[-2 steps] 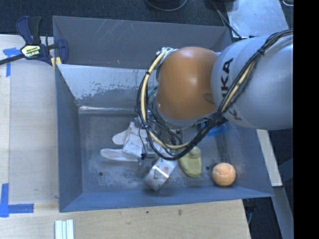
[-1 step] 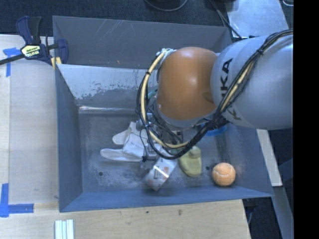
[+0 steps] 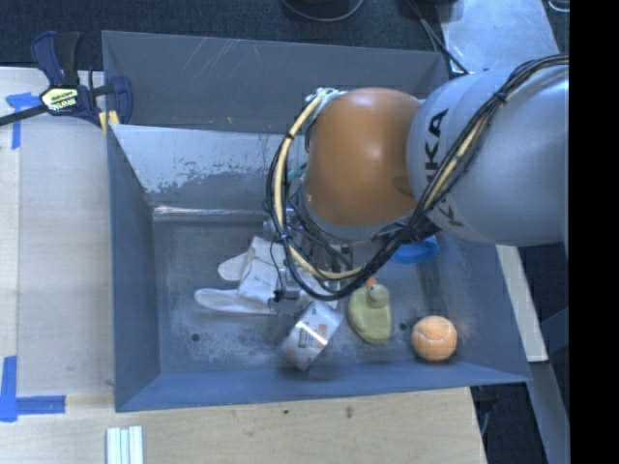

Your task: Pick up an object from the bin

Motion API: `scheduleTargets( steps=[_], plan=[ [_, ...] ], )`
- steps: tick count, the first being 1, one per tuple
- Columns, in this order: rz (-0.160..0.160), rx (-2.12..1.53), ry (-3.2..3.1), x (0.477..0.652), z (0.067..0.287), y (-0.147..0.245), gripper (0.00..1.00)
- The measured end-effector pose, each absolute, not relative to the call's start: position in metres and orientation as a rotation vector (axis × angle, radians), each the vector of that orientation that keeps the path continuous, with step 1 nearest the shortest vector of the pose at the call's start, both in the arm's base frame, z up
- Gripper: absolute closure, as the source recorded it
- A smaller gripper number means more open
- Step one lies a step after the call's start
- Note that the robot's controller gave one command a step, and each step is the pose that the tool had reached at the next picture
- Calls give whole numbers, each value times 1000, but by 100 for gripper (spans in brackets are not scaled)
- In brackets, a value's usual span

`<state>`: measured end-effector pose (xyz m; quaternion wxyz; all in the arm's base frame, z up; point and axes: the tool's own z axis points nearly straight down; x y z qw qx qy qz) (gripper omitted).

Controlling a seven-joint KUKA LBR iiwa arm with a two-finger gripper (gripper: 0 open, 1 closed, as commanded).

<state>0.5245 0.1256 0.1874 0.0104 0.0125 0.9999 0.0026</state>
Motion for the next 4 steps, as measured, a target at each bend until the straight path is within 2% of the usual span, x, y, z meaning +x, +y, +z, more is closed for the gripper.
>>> scheduleTargets(
  steps=[1, 2, 3, 4],
  plan=[
    [-1, 100, 3141, 532, 117, 117, 0],
    [-4, 98, 3153, 530, 133, 113, 0],
    [7, 121, 3122, 548, 147, 116, 0],
    [-4, -3, 3149, 571, 73, 100, 100]
  ],
)
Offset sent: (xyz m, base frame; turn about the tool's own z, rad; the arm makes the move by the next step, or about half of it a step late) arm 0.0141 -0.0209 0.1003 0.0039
